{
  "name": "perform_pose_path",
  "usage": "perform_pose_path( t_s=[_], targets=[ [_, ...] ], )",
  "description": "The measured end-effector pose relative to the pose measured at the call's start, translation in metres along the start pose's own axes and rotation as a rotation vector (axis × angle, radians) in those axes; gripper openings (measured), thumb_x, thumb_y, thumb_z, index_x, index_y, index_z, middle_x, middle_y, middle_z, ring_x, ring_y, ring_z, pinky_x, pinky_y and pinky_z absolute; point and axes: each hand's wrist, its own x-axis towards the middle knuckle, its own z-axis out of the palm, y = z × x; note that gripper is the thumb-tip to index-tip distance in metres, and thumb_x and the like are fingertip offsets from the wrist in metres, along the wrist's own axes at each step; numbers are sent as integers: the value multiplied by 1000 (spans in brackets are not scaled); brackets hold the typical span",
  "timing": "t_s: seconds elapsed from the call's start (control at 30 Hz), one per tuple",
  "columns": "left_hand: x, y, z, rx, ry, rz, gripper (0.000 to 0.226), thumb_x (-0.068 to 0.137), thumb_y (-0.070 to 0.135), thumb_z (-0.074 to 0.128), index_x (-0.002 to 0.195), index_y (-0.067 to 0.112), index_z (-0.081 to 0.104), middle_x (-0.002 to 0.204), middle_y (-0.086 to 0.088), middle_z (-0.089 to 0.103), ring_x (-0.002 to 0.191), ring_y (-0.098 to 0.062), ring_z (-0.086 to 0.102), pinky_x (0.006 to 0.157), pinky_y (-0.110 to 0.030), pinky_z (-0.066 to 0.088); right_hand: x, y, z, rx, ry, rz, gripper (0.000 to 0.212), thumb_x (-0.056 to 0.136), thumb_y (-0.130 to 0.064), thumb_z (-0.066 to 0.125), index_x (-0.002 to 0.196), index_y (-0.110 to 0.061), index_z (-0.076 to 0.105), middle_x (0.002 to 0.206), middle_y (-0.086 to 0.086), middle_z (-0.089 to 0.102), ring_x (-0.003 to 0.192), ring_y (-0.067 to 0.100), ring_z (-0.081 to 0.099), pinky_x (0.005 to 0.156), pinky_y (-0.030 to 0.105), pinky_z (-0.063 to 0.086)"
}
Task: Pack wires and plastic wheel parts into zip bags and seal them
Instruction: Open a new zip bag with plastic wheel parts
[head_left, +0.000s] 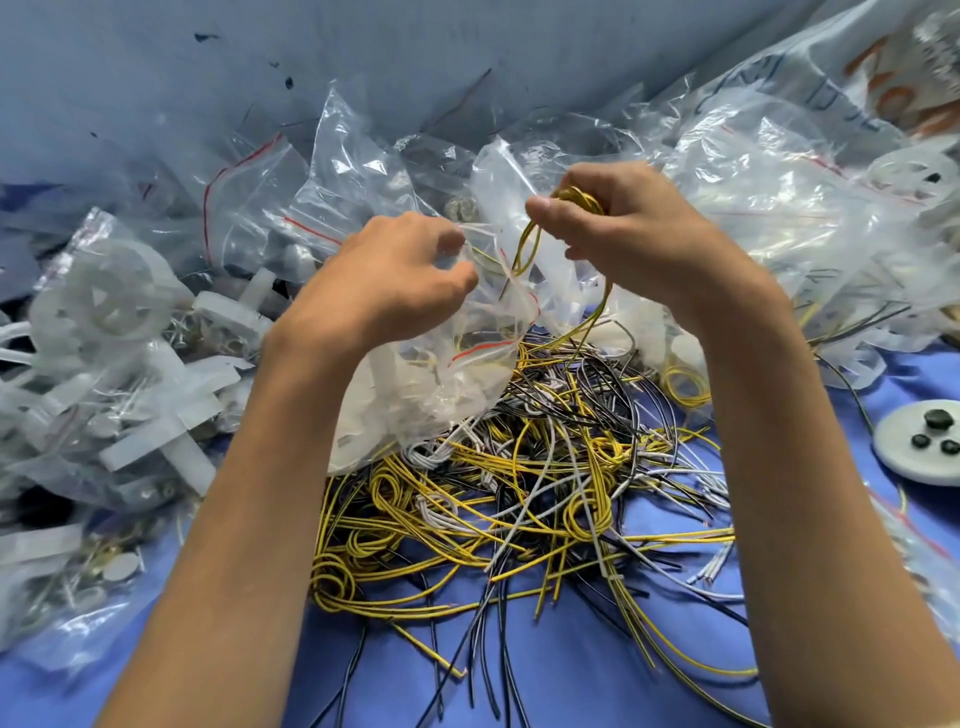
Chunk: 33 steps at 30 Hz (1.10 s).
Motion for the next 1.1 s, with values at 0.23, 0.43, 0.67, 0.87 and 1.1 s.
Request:
perform_pose_path(
  t_s=[0.23,0.43,0.67,0.87,1.1],
  targets=[
    [-1,4,-2,-47,4,32,27,91,32,51,110,19,66,120,-6,63,108,-30,56,95,-40,45,-4,-17,3,567,61,35,25,97,-12,47,72,-13,45,65,4,68,64,21,70,69,34,59],
    [-1,4,-3,-75,34,54,28,92,30,50,108,15,67,115,-8,65,104,-30,57,90,-41,48,-5,-18,5,543,-56,22,5,98,-16,48,94,-14,48,81,3,53,62,10,53,67,33,58],
    [-1,9,-6,-189,68,37,33,98,15,33,108,5,63,84,-9,63,72,-32,62,61,-28,42,-6,-15,9,264,-165,-35,14,101,-27,40,107,-19,50,79,-1,64,44,9,50,40,18,34],
    [1,9,-6,-416,133,-72,62,98,51,28,96,7,72,41,10,53,42,-2,53,52,-14,39,-7,-4,6,-18,-336,13,27,93,-42,52,92,-20,67,54,-5,55,50,9,44,54,26,35],
    [-2,8,-7,-351,27,7,49,90,51,50,90,9,73,66,-4,64,42,1,50,57,-23,43,-12,-3,-3,37,-496,2,31,88,-46,56,81,-22,73,46,-9,42,44,6,31,43,16,24]
  ],
)
